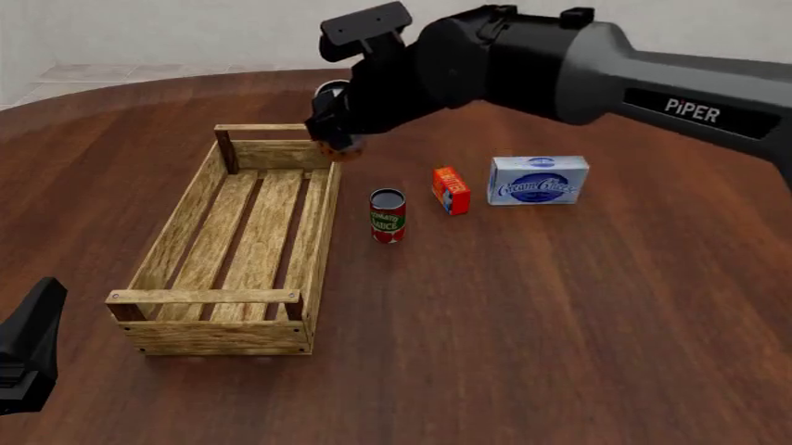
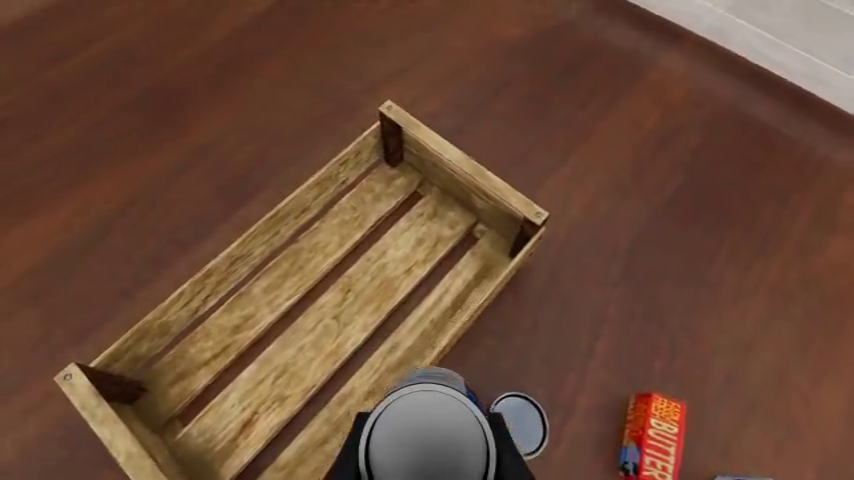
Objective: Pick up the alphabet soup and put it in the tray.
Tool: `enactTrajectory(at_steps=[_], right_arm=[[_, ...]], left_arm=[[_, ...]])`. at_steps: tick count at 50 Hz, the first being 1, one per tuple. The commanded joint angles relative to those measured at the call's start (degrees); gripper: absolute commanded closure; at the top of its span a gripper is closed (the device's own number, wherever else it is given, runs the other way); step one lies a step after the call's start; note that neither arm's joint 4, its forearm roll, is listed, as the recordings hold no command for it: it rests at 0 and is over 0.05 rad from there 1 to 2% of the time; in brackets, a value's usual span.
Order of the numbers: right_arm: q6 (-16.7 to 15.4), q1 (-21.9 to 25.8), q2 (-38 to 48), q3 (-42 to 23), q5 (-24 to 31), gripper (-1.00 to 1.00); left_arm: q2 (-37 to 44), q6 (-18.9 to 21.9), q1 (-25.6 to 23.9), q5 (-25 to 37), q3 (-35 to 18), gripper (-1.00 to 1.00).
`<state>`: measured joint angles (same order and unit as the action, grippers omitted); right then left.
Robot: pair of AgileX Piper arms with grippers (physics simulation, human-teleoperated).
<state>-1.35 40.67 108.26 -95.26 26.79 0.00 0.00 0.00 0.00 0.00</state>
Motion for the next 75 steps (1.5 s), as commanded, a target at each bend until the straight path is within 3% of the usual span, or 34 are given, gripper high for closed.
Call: enactTrajectory(at_steps=[1, 26, 53, 75], right_arm=[[0.7, 2.9, 4.8, -7.0, 2.0, 1.0], [1.7, 8.4, 18.9, -22.2, 7.0, 1.0], [4.9, 9.5, 33.4, -33.9, 9.6, 1.0], [7.7, 10.4, 39.1, -37.8, 9.5, 1.0]], left_arm=[[0.0, 0.0, 0.0, 0.0, 0.0, -1.0], [0.0, 0.0, 0.0, 0.0, 0.0, -1.0], [0.0, 0.0, 0.0, 0.0, 0.0, -1.0], [0.0, 0.0, 0.0, 0.0, 0.0, -1.0]])
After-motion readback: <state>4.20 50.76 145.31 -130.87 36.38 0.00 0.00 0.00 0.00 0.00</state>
